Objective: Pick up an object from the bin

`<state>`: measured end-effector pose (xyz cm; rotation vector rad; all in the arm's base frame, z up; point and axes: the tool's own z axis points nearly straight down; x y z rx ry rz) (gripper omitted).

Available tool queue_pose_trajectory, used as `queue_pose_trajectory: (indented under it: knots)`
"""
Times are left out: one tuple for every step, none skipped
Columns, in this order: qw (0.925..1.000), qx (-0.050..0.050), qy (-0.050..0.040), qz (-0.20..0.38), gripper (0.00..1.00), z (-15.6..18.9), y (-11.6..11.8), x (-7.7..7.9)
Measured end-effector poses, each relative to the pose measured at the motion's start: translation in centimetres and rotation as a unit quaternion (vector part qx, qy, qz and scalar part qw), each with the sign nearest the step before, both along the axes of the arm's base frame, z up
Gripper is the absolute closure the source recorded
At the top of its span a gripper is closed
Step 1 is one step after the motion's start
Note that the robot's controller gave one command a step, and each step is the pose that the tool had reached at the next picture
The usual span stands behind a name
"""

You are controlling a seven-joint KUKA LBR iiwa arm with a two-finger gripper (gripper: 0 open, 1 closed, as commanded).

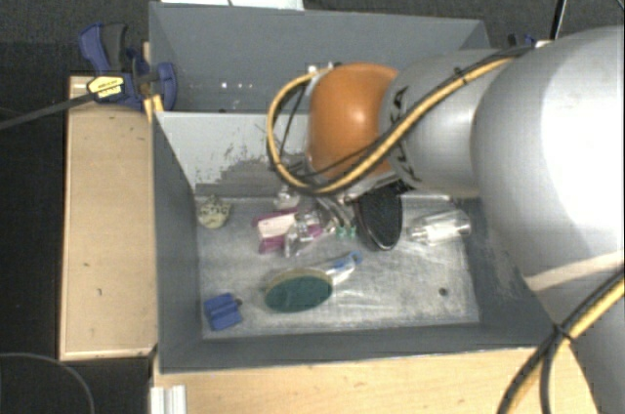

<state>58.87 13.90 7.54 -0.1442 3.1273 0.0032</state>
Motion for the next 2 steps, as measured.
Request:
queue_pose_trajectory:
  knots:
    - [1.0000,0.000,0.0031,-0.001,1.00,2.5,0.0,0.1]
    - [1.0000,0.000,0.0028,-0.001,1.00,4.4,0.0,0.2]
